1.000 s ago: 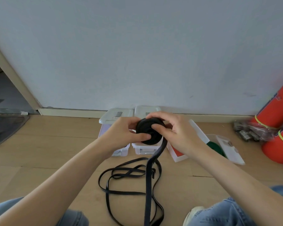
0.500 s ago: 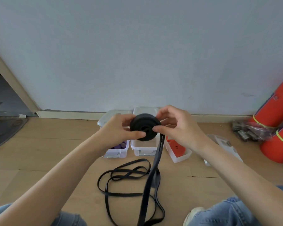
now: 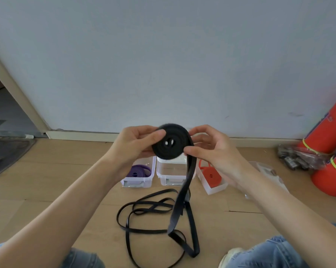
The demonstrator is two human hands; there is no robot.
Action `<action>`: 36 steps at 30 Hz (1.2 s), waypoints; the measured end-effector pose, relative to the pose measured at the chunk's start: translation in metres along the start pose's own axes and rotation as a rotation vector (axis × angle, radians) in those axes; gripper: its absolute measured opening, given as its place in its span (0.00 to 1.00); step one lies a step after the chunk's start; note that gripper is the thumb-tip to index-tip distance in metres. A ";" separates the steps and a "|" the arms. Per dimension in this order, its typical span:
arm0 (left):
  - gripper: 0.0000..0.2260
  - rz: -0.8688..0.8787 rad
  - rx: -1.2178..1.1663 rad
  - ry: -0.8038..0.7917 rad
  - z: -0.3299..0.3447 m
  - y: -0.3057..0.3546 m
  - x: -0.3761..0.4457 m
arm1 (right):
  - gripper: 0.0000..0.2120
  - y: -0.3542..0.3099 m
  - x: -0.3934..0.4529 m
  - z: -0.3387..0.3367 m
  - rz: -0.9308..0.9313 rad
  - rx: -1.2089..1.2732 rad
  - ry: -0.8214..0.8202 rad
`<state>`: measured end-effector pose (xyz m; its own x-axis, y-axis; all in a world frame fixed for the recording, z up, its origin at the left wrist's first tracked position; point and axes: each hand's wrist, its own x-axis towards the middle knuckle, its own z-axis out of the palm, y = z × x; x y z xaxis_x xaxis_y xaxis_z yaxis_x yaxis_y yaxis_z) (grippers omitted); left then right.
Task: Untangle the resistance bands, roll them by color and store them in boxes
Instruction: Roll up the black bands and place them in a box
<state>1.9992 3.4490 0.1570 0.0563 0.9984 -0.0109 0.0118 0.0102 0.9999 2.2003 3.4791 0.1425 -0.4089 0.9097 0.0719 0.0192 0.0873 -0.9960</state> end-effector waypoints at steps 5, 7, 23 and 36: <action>0.11 -0.077 -0.004 -0.022 -0.003 -0.003 0.002 | 0.12 0.003 0.000 0.001 0.006 -0.020 0.038; 0.10 -0.062 -0.068 0.018 -0.001 -0.005 0.002 | 0.14 0.001 -0.001 0.002 0.016 -0.009 0.015; 0.07 -0.117 0.366 -0.114 0.011 -0.008 -0.003 | 0.13 -0.002 -0.004 0.008 -0.134 -0.473 -0.066; 0.09 -0.095 0.457 -0.148 0.005 -0.009 -0.003 | 0.11 0.000 -0.001 -0.002 -0.128 -0.640 -0.056</action>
<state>2.0035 3.4453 0.1477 0.1746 0.9751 -0.1367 0.4586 0.0423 0.8876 2.2022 3.4786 0.1423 -0.4907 0.8550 0.1678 0.4996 0.4338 -0.7498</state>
